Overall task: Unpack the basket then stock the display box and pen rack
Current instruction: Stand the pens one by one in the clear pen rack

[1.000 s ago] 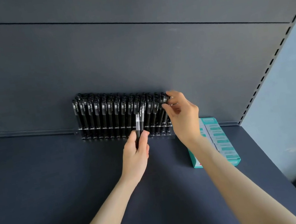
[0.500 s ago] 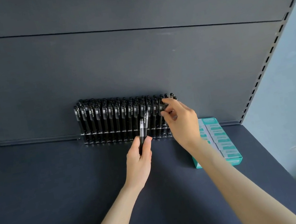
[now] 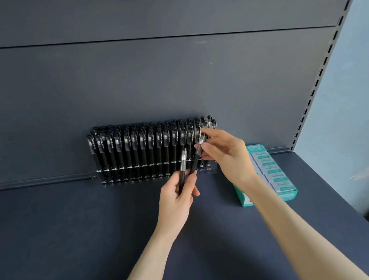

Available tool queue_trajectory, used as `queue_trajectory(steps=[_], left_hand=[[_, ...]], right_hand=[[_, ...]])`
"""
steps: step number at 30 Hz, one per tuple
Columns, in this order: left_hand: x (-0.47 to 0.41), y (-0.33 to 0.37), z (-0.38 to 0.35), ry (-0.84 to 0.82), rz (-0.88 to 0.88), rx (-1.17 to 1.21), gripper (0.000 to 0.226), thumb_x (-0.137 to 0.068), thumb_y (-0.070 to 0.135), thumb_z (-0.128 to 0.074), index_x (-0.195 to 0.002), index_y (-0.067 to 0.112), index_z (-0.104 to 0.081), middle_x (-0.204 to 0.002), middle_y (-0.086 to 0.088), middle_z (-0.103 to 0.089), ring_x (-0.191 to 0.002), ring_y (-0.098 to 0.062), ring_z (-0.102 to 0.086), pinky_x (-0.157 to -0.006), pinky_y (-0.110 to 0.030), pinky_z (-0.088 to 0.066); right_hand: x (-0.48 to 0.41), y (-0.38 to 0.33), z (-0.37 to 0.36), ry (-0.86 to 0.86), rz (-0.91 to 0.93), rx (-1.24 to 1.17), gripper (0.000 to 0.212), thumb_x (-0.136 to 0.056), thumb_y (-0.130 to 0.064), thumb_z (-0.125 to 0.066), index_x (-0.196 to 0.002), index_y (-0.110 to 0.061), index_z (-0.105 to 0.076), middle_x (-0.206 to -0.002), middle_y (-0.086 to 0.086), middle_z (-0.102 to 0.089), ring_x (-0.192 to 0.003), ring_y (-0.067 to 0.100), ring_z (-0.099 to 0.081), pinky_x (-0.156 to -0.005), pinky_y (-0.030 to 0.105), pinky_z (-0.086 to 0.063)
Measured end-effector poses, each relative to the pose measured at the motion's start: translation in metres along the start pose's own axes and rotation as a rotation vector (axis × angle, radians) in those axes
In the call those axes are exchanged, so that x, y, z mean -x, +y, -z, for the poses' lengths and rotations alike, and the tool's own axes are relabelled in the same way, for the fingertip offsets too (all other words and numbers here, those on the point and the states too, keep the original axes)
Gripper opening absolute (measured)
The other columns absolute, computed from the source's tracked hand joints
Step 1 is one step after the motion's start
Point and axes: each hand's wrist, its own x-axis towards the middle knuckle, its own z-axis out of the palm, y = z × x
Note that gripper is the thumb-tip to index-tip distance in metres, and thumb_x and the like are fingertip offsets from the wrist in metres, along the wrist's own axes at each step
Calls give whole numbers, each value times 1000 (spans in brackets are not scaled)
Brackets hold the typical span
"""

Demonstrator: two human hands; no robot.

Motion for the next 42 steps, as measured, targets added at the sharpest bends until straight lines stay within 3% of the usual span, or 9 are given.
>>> queue_trajectory(steps=[4, 8, 10, 14, 18, 21, 30, 39, 42], left_hand=[[0, -2, -2, 4, -2, -39, 14, -95, 22, -55, -90, 11, -61, -67, -2, -63, -42, -11, -36, -41, -17, -30], [-2, -4, -3, 97, 25, -75, 22, -97, 31, -50, -90, 13, -61, -72, 5, -60, -45, -8, -33, -41, -15, -28], [-3, -4, -2, 118, 35, -70, 21, -99, 29, -47, -91, 16, -62, -69, 6, -58, -46, -6, -33, -41, -13, -28], [-1, -1, -3, 84, 22, -105, 25, -100, 29, -45, -92, 7, -56, -57, 0, -49, -46, -9, -33, -41, -17, -28], [-1, -1, -2, 107, 4, -151, 32, -99, 30, -45, -94, 0, -53, -53, 2, -39, -50, -11, -32, -45, -19, -28], [-2, -2, -2, 136, 28, -138, 32, -98, 30, -46, -94, -1, -54, -53, 6, -39, -50, -9, -32, -44, -17, -28], [-1, 1, -2, 126, -10, -136, 37, -99, 30, -46, -98, -7, -48, -58, -1, -35, -51, -11, -27, -43, -17, -25], [-2, -1, -2, 87, -10, -137, 29, -99, 27, -47, -93, -1, -53, -56, 6, -37, -50, -7, -30, -45, -16, -26], [-2, -2, -1, 73, -14, -136, 26, -99, 28, -48, -95, 4, -57, -59, 4, -37, -52, -8, -30, -45, -15, -26]], right_hand=[[2, -5, 4, 0, 36, 48, 35, -86, -1, -63, -113, -23, -60, -76, -3, -69, -71, 16, -67, -77, 31, -55], [-9, -17, 15, 289, 114, 137, 35, -83, -8, -68, -97, -39, -56, -75, -6, -69, -70, 24, -67, -75, 37, -54], [-18, -19, 19, 355, 169, 206, 32, -84, -10, -66, -97, -37, -56, -74, -11, -67, -72, 15, -66, -75, 28, -52], [-31, -15, 15, 348, 253, 326, 27, -86, -9, -63, -110, -21, -58, -76, -15, -64, -73, 0, -62, -73, 7, -44], [-34, -9, 12, 322, 302, 376, 27, -87, -6, -62, -112, -15, -59, -78, -9, -63, -76, 4, -62, -72, 4, -43], [-32, -5, 9, 310, 304, 413, 27, -86, -6, -63, -112, -15, -59, -78, -7, -63, -76, 5, -61, -72, 7, -45], [-25, 14, -2, 257, 255, 532, 25, -86, -5, -63, -111, -11, -64, -84, 5, -66, -72, 24, -61, -76, 43, -52], [-16, 19, -1, 255, 249, 561, 28, -88, -6, -61, -115, -13, -63, -87, 6, -66, -70, 22, -62, -73, 43, -53], [-11, 16, 0, 280, 275, 518, 25, -88, -6, -61, -112, -11, -64, -87, 5, -66, -70, 10, -60, -70, 24, -52]])
